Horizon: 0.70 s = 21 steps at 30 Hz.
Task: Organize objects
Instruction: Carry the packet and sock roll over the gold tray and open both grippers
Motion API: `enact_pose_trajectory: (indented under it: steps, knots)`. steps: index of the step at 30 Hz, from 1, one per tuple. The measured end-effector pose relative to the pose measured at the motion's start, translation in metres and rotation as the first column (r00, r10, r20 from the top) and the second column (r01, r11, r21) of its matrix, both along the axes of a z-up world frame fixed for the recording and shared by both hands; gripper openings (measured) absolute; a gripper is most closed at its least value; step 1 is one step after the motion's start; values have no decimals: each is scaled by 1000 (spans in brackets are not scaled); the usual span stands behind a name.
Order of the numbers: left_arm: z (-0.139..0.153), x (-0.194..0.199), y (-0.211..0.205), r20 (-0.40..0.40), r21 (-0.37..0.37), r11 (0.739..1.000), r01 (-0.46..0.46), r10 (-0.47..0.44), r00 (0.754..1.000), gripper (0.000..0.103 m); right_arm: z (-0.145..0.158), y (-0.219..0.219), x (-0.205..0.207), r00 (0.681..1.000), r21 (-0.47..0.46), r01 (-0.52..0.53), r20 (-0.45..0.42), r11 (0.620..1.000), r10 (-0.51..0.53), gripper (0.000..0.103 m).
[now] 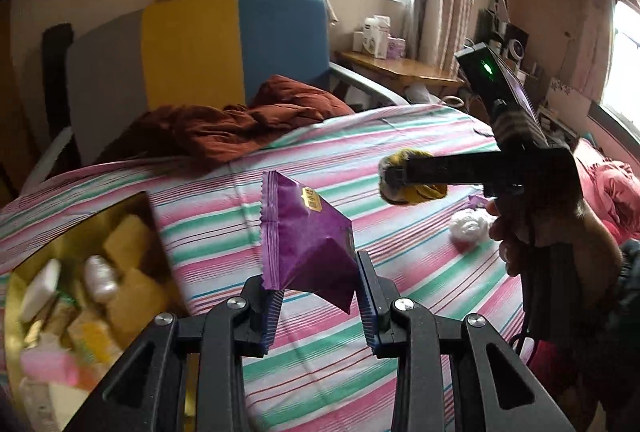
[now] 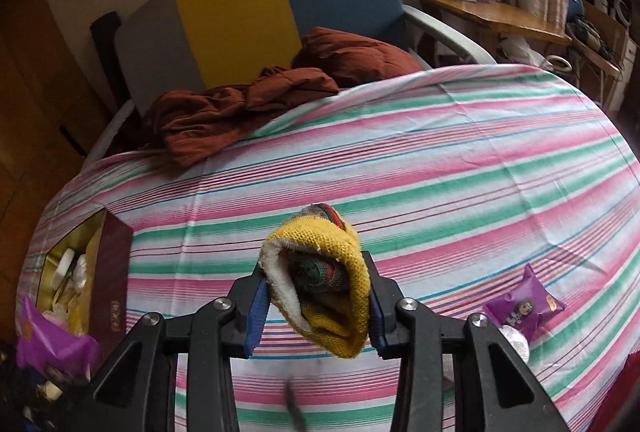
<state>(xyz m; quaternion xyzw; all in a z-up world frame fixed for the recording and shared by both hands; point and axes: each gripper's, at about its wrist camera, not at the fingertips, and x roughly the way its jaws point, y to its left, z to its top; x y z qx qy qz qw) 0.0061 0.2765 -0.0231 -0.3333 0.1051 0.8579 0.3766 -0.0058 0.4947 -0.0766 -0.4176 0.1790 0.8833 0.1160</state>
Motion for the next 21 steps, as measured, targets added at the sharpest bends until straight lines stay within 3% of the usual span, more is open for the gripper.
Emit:
enact_pose_trajectory:
  steps: [7,11,19,21]
  knots:
    - [9,-22,-62,12,21,992,-121,121,993,34,8,-40,-5,994,5,-111,13,994,111,40]
    - [9,-38,-101,29,33,977,-209,208,978,34,22,-78,-6,982,-1,-190,-21,982,190,40]
    - [3,-76,-159,54,22,937,-348,346,937,34,45,-183,-15,913,-16,-400,-93,916,397,40]
    - [2,-84,-167,52,11,930,-368,367,929,34,45,-205,-22,900,-18,-428,-96,903,425,47]
